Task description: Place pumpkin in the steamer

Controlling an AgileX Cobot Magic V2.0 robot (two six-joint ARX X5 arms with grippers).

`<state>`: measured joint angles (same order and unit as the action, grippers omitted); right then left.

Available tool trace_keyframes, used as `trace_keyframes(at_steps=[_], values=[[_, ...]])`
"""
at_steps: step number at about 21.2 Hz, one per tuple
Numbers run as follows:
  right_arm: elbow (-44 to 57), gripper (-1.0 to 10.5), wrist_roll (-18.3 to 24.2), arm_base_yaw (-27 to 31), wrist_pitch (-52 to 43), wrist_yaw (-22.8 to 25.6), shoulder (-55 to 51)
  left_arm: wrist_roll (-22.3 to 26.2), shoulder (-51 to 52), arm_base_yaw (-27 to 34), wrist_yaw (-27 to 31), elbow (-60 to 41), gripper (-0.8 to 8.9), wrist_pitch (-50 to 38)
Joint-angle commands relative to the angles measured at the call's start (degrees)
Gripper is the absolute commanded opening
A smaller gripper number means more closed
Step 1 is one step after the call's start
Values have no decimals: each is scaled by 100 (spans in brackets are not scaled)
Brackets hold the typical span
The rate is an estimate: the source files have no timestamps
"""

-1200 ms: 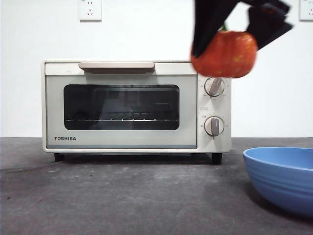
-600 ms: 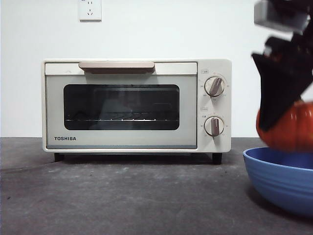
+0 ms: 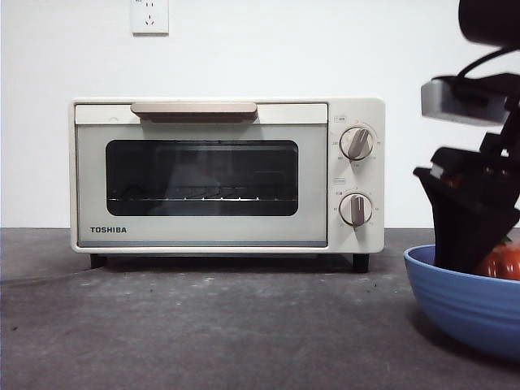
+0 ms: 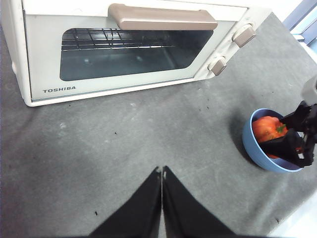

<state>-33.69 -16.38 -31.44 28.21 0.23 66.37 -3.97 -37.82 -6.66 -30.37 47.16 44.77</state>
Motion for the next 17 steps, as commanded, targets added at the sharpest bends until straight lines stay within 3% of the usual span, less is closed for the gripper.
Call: trace_keyframes(at_steps=[1,10,17], values=[[-37,462,-63,-31,-118,-24,57,76,-35,-17,-33,116,14,-66],[-114,495,-55,-28,-98,-9,-142,70,-48,-17,-33,116,14,-177],[-1176,495,203,-28,870,326,-1038,-514,-522,-315,-26,146,14,-1357]])
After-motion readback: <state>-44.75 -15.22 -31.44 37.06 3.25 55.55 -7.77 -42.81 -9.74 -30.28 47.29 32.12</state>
